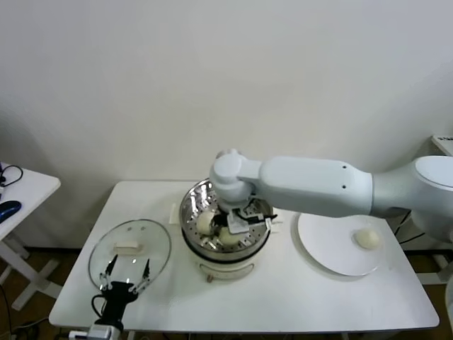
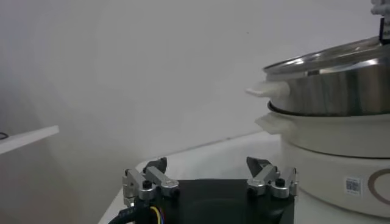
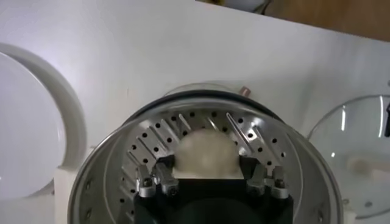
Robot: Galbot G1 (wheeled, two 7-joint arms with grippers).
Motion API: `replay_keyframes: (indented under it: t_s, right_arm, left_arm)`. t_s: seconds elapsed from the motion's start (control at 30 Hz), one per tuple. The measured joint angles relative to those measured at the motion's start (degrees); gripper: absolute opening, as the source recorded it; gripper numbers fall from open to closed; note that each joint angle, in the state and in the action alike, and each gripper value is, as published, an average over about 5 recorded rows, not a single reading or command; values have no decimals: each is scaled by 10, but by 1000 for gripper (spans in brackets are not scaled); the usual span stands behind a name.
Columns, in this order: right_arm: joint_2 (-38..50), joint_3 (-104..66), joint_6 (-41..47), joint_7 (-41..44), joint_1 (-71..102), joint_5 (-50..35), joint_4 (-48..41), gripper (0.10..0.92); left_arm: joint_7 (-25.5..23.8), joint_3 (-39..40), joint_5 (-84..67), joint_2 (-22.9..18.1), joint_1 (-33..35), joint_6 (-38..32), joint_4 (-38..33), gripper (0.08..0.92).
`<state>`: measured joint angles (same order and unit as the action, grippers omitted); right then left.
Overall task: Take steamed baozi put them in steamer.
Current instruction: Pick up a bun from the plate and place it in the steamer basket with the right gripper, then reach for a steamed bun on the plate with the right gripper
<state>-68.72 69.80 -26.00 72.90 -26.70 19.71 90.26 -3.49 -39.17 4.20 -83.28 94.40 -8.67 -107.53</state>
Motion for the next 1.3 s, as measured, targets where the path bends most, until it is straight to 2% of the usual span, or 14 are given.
replay_keyframes:
  t_s: [0.7, 0.93, 1.3]
  right_arm:
    - [1, 1, -20, -8, 23, 20, 0, 706]
    - [2, 0, -26, -16, 24, 24, 0, 816]
    - [8, -12, -40, -17, 19, 28, -3, 823]
  left_arm:
    - [0, 1, 3, 2, -6, 6, 1, 823]
    - [0, 1, 3, 2, -6, 6, 1, 823]
    - [1, 0, 2, 2, -7, 6, -1, 823]
